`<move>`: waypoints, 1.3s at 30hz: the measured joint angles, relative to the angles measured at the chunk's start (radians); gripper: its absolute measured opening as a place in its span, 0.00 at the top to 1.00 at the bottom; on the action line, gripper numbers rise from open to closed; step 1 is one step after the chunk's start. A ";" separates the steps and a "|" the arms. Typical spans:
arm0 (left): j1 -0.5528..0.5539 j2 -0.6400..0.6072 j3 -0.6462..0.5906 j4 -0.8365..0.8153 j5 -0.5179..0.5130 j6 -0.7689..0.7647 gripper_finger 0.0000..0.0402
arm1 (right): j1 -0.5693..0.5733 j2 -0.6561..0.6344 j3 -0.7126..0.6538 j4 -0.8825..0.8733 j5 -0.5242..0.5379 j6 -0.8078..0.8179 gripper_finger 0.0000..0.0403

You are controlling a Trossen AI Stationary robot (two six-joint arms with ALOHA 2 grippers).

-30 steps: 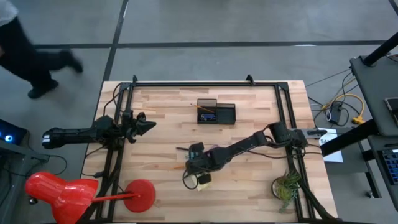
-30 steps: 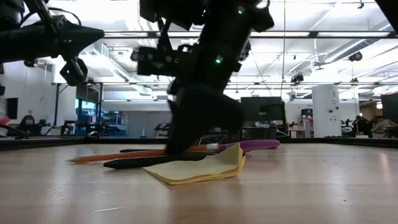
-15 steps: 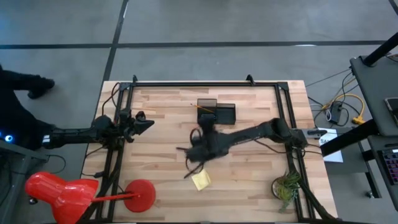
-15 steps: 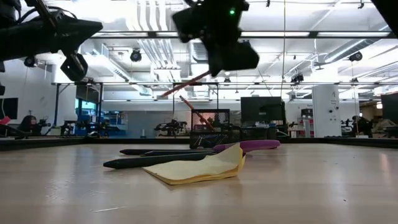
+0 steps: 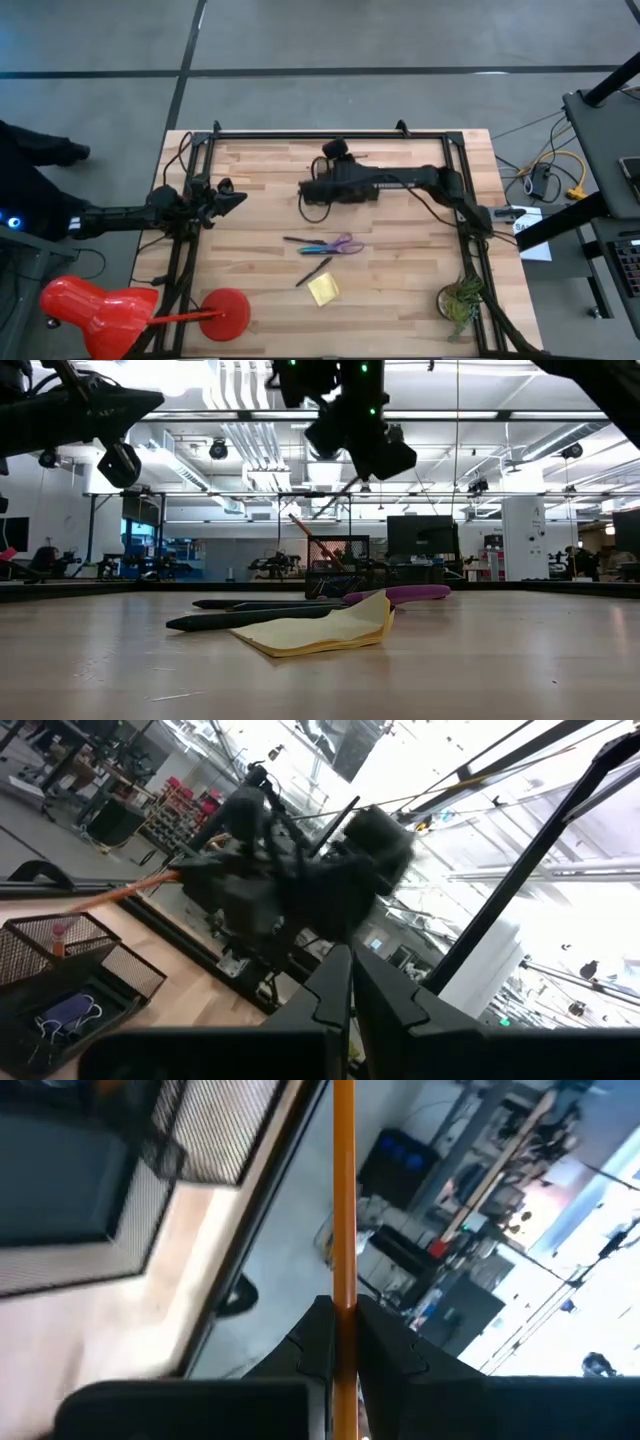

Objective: Pick and place office supplies into organizer
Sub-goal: Put the orange pencil into the desk organizer

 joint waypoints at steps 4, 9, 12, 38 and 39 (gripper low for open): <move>0.000 -0.004 0.000 -0.001 0.000 0.000 1.00 | -0.047 0.000 -0.024 -0.021 -0.007 -0.039 0.96; 0.000 -0.004 0.000 -0.002 0.000 0.000 1.00 | -0.062 0.000 -0.028 -0.023 -0.007 -0.085 0.96; 0.000 -0.004 0.000 -0.002 0.000 0.000 1.00 | -0.053 0.000 -0.029 -0.023 -0.069 -0.085 0.96; 0.000 -0.004 0.000 -0.002 0.000 0.000 1.00 | -0.078 0.057 -0.109 0.149 -0.103 -0.126 0.83; 0.000 -0.004 0.000 -0.002 0.000 0.000 1.00 | -0.078 0.057 -0.109 0.153 -0.108 -0.124 0.82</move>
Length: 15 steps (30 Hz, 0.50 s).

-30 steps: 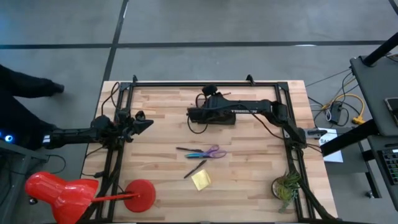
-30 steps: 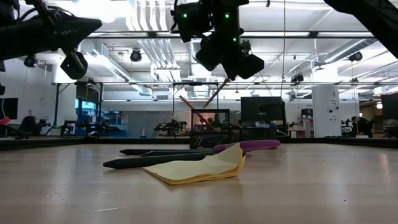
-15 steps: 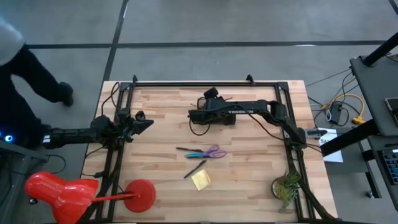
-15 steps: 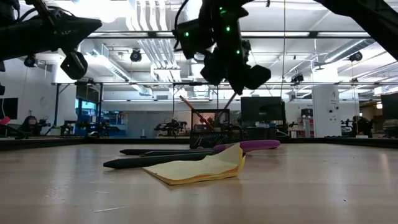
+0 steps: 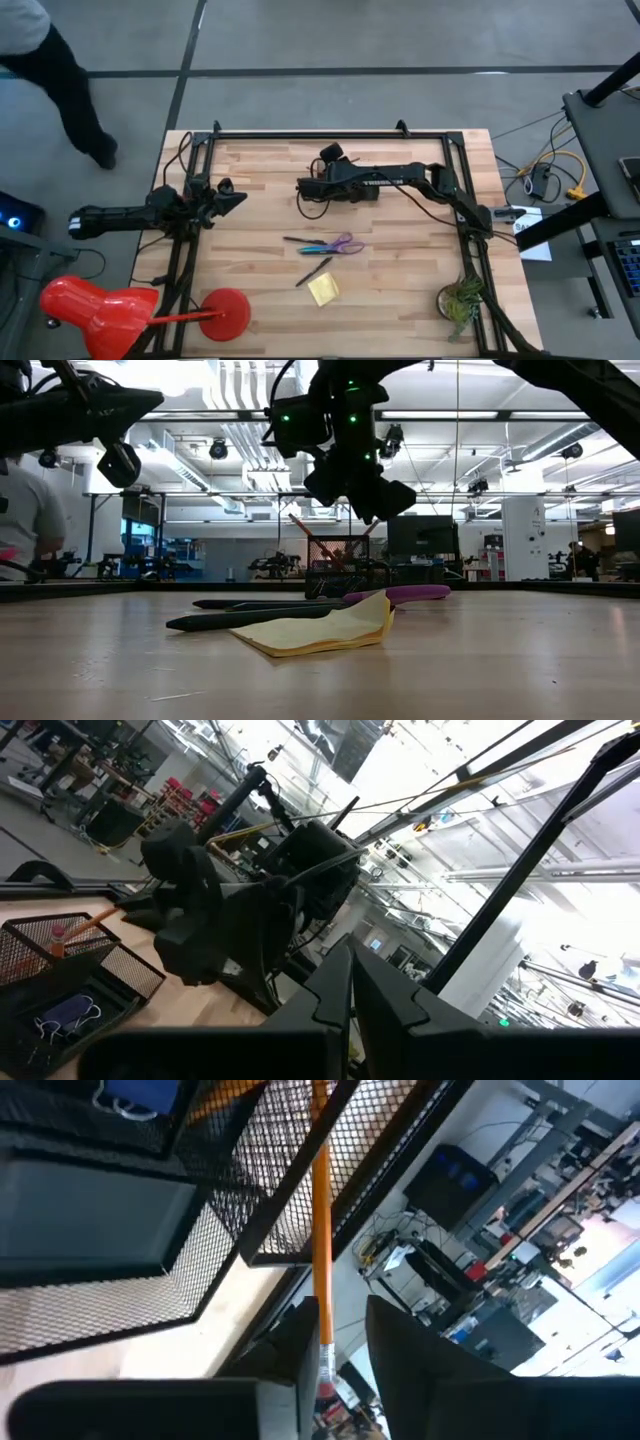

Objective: Pick and place office supplies into organizer
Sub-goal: Put the orange pencil into the desk organizer, then put the purple scissors into the desk organizer

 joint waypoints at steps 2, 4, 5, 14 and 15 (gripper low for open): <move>0.000 0.000 0.000 0.000 0.000 0.000 1.00 | 0.000 0.000 0.000 0.000 -0.003 0.011 0.79; 0.000 0.000 0.000 0.000 0.000 0.000 1.00 | -0.001 0.000 0.001 -0.001 0.007 0.014 0.76; 0.000 0.000 0.000 0.000 0.000 0.000 1.00 | 0.001 0.000 0.004 -0.007 0.010 0.018 0.75; 0.000 0.000 0.000 0.000 0.000 0.000 1.00 | 0.069 -0.004 0.128 -0.153 -0.256 0.370 0.70; 0.000 0.000 0.000 0.000 0.000 0.000 1.00 | 0.078 -0.006 0.144 -0.168 -0.370 0.429 0.70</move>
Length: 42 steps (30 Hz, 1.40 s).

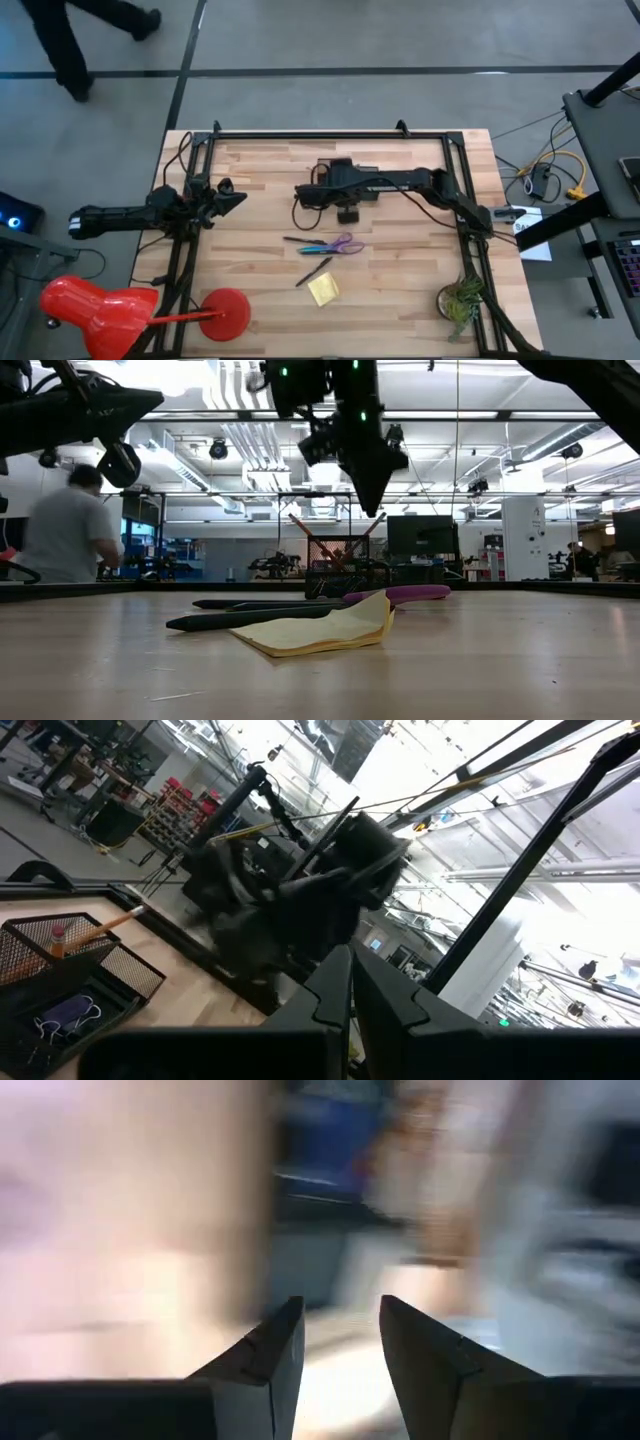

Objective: Pick and place office supplies into organizer
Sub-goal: Put the purple scissors into the desk organizer

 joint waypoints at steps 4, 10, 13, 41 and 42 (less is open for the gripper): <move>0.000 0.000 0.000 0.000 0.000 0.000 1.00 | 0.025 -0.004 0.024 0.040 -0.615 0.122 0.70; 0.000 0.000 0.000 0.000 0.000 0.000 1.00 | 0.140 -0.004 -0.062 0.214 -0.746 0.004 0.70; 0.000 0.000 0.000 0.000 0.000 0.000 1.00 | 0.184 -0.004 -0.126 0.248 -0.702 -0.013 0.70; 0.000 0.000 0.000 0.000 0.000 0.000 1.00 | 0.243 -0.009 -0.356 0.363 -0.432 0.309 0.75; 0.000 0.000 0.000 0.000 0.000 0.000 1.00 | 0.243 -0.009 -0.351 0.363 -0.431 0.310 0.75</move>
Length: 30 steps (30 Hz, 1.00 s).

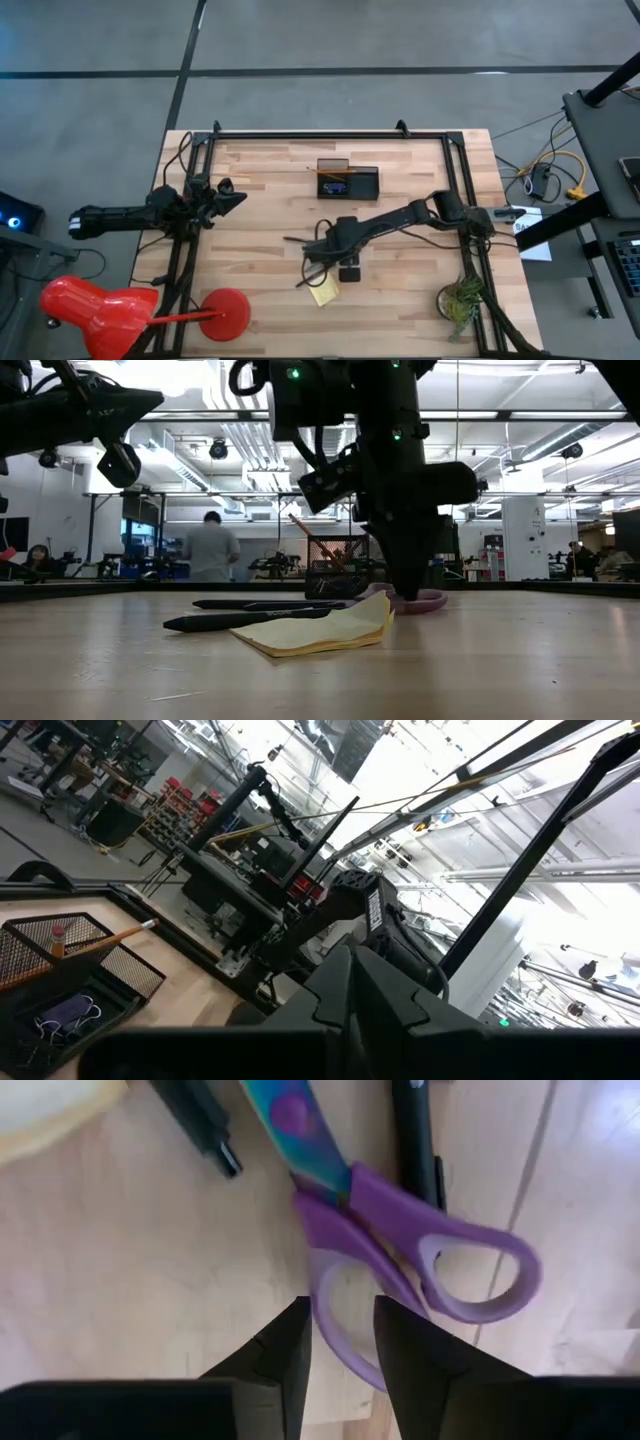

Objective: Pick and place office supplies into organizer
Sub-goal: Put the purple scissors into the desk organizer

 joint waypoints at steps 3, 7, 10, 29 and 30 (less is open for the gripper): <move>0.000 0.000 0.000 0.000 0.000 0.000 1.00 | 0.000 -0.010 0.015 0.002 0.011 -0.005 0.74; 0.000 0.000 0.000 0.000 0.000 0.000 1.00 | 0.000 -0.013 0.007 0.002 0.024 -0.011 0.72; 0.000 0.000 0.000 0.000 0.000 0.000 1.00 | 0.000 -0.012 -0.008 0.002 0.024 -0.030 0.71; 0.000 0.002 0.000 0.000 0.000 0.000 1.00 | -0.012 -0.046 -0.072 0.070 0.092 -0.459 0.71; 0.000 0.002 0.000 0.000 0.000 0.000 1.00 | -0.014 -0.046 -0.079 0.072 0.092 -0.465 0.71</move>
